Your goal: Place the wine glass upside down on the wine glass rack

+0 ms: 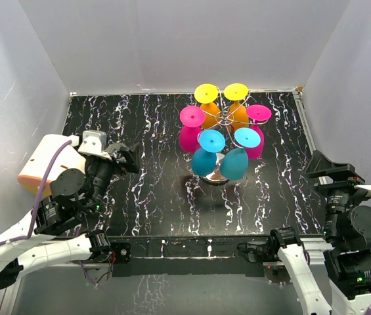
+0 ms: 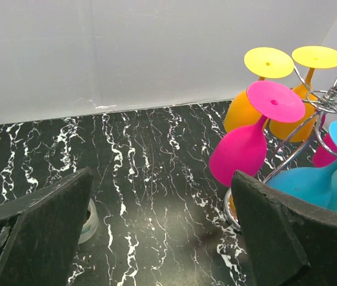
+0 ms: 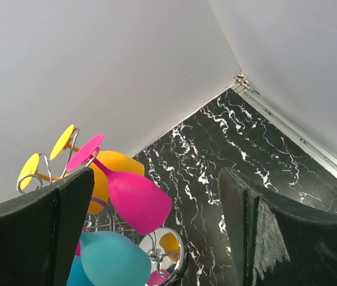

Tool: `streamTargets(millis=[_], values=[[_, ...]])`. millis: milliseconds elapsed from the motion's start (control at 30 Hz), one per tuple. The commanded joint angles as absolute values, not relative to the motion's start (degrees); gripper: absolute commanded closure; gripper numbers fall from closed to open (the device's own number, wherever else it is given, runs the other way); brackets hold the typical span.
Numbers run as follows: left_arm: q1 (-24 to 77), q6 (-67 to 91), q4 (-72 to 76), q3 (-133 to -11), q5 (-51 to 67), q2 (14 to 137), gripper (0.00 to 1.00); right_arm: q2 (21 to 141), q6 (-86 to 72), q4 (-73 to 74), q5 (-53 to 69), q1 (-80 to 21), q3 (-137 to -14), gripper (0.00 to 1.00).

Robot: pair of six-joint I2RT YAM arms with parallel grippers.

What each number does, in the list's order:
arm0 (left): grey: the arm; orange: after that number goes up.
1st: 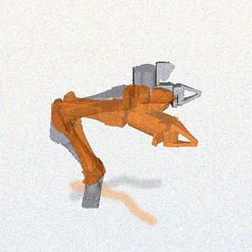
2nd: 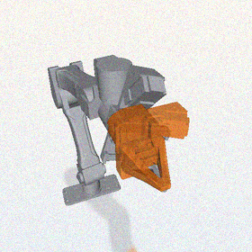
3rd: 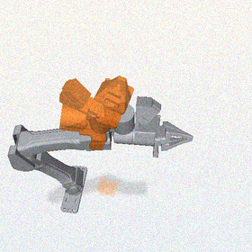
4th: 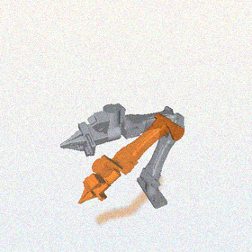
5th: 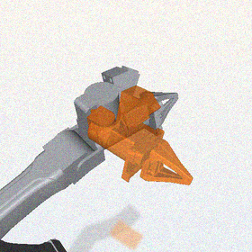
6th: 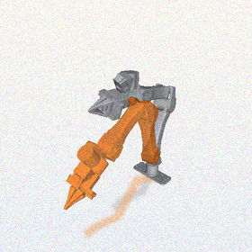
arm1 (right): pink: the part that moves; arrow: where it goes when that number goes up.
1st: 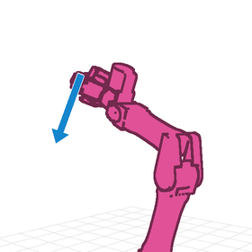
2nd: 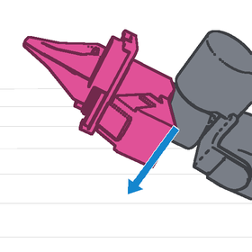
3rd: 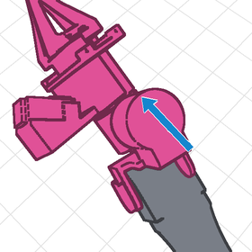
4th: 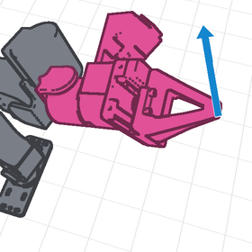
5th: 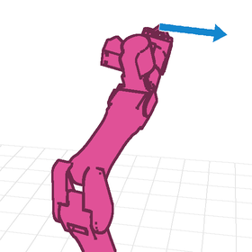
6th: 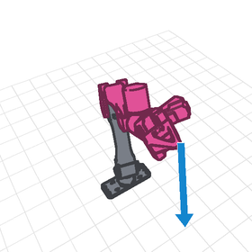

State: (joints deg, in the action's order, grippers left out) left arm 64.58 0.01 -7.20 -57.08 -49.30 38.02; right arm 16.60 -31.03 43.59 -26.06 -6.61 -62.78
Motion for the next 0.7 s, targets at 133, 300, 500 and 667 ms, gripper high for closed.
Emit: streamTargets(millis=[133,300,500,667], values=[[64.51,-0.06,-7.84,-58.79,-51.20,34.54,0.01,15.73,-29.36,43.58,-28.45,-6.50,-63.97,0.18],[64.51,-0.83,-7.48,-58.72,-51.25,33.51,0.01,15.42,-29.48,43.34,-28.81,-6.50,-63.81,0.19],[64.51,-2.38,-5.02,-57.66,-51.34,32.61,0.01,15.26,-30.98,42.57,-28.74,-6.50,-64.07,0.18],[64.56,-3.95,-1.42,-56.18,-50.71,31.29,0.01,15.72,-31.09,42.04,-28.78,-6.50,-64.05,0.18]])
